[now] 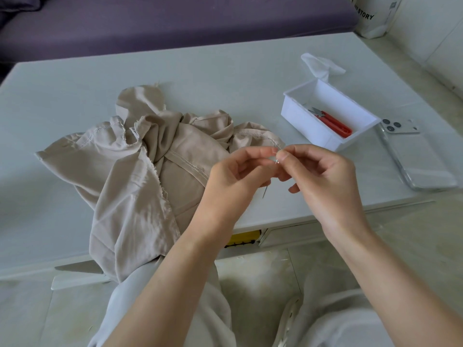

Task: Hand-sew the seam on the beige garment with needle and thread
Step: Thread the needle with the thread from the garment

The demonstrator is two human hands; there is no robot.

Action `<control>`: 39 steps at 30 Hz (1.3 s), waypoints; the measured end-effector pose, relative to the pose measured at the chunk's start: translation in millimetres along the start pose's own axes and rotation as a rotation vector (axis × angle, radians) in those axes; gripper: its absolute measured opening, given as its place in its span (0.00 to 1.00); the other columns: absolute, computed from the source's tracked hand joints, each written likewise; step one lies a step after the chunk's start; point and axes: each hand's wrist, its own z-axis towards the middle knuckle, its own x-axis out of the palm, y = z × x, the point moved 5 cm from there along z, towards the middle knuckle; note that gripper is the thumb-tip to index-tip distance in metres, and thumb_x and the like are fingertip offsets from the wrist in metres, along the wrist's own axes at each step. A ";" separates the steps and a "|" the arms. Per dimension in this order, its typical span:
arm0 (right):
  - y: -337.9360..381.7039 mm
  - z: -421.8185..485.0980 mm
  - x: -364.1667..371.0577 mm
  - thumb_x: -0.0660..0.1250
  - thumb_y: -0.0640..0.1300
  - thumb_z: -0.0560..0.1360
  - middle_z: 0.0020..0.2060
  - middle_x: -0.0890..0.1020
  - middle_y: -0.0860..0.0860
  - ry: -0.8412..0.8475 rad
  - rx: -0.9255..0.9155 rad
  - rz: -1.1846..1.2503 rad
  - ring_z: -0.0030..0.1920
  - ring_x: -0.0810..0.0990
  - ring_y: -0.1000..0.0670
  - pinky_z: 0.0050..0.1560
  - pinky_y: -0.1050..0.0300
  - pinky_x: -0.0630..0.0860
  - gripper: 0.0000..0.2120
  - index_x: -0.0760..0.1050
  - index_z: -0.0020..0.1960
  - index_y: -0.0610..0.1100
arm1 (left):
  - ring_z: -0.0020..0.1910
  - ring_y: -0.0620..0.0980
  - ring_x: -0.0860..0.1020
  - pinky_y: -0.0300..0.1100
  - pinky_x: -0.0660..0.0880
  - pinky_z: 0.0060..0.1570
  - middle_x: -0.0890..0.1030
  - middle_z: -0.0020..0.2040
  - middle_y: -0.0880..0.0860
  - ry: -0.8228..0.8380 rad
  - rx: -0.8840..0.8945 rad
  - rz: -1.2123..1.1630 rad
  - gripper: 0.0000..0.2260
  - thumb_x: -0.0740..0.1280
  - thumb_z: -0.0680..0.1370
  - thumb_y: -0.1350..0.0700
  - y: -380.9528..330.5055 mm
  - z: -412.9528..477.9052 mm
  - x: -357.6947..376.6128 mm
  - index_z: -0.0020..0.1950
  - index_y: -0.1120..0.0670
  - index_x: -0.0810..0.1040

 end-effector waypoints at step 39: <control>-22.0 10.9 8.1 0.66 0.42 0.76 0.25 0.72 0.63 0.239 -0.057 -0.181 0.29 0.69 0.61 0.33 0.72 0.65 0.06 0.74 0.40 0.48 | 0.32 0.44 0.78 0.33 0.76 0.37 0.77 0.32 0.50 -0.100 -0.009 -0.083 0.09 0.59 0.81 0.62 -0.7 7.8 -15.5 0.42 0.59 0.75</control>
